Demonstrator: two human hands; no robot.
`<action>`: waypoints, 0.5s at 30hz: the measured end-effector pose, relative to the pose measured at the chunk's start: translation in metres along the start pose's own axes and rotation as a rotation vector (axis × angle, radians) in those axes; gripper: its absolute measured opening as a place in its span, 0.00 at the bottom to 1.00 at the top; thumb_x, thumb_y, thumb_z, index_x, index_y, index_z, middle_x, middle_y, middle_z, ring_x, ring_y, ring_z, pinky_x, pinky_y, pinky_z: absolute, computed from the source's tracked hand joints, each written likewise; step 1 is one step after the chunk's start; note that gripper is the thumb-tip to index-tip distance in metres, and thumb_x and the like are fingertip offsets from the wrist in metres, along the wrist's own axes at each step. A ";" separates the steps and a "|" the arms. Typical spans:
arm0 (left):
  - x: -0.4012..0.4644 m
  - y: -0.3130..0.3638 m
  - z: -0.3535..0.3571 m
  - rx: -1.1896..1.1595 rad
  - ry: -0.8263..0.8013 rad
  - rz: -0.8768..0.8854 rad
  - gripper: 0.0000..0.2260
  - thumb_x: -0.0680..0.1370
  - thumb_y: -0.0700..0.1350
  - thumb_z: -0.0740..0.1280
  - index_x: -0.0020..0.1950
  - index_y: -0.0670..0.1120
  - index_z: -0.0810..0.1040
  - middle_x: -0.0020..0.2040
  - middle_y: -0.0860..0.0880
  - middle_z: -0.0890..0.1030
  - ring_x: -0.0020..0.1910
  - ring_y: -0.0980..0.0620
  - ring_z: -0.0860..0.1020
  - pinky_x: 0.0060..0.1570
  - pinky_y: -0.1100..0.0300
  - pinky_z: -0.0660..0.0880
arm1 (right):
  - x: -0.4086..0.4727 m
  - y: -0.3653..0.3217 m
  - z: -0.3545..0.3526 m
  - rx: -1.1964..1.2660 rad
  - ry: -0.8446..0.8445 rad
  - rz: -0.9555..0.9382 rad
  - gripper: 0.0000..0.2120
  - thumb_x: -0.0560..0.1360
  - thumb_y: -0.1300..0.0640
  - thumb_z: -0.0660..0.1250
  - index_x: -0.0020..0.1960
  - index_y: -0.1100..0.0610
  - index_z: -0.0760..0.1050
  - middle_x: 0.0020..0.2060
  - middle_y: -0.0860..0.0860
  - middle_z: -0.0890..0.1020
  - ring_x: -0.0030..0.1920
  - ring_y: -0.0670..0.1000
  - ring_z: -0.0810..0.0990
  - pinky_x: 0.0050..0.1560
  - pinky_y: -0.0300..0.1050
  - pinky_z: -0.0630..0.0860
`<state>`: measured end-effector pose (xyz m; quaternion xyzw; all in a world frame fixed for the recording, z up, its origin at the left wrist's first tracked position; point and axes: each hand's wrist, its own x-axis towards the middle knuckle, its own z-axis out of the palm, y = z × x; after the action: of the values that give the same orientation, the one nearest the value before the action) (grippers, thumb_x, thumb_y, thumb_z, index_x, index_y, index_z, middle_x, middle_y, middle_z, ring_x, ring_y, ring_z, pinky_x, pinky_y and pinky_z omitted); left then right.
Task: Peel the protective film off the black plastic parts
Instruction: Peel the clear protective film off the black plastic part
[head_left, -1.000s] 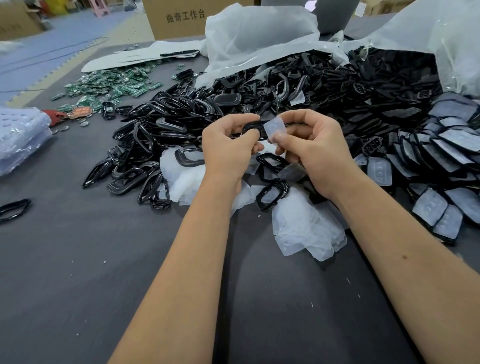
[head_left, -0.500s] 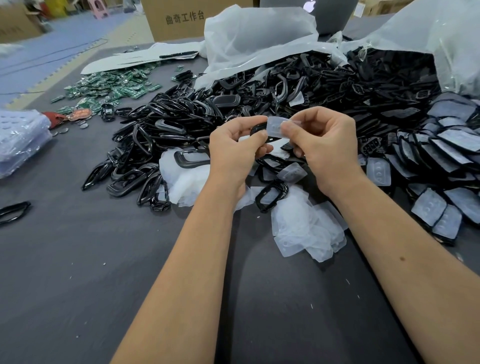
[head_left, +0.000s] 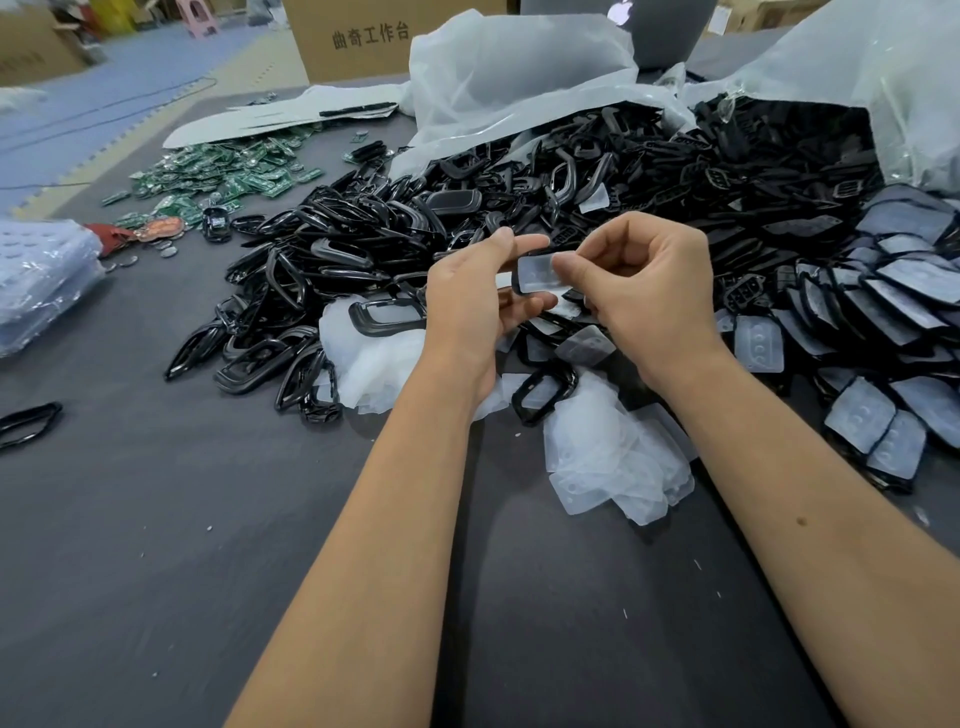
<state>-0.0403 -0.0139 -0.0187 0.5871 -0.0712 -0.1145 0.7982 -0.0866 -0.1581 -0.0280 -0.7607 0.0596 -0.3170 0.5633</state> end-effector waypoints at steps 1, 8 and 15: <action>0.000 0.000 0.000 0.004 -0.001 0.000 0.15 0.83 0.47 0.63 0.49 0.41 0.88 0.44 0.44 0.87 0.35 0.48 0.83 0.38 0.60 0.80 | 0.000 0.000 0.000 -0.026 0.014 -0.003 0.10 0.71 0.56 0.81 0.41 0.58 0.81 0.33 0.52 0.85 0.31 0.46 0.81 0.34 0.44 0.79; -0.001 0.000 0.001 0.046 -0.006 0.027 0.11 0.78 0.34 0.65 0.51 0.41 0.87 0.45 0.41 0.86 0.33 0.48 0.81 0.33 0.64 0.77 | 0.001 -0.001 0.000 -0.082 0.072 -0.008 0.10 0.71 0.55 0.81 0.40 0.57 0.81 0.33 0.51 0.85 0.34 0.53 0.84 0.39 0.52 0.84; 0.000 -0.002 0.001 0.097 -0.019 0.049 0.12 0.76 0.30 0.67 0.51 0.43 0.87 0.41 0.44 0.86 0.32 0.50 0.81 0.35 0.65 0.77 | 0.001 -0.001 0.001 -0.094 0.096 -0.009 0.10 0.70 0.55 0.81 0.39 0.57 0.81 0.32 0.50 0.85 0.33 0.51 0.83 0.39 0.51 0.83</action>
<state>-0.0409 -0.0148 -0.0201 0.6220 -0.0985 -0.0971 0.7707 -0.0855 -0.1574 -0.0265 -0.7705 0.0981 -0.3524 0.5220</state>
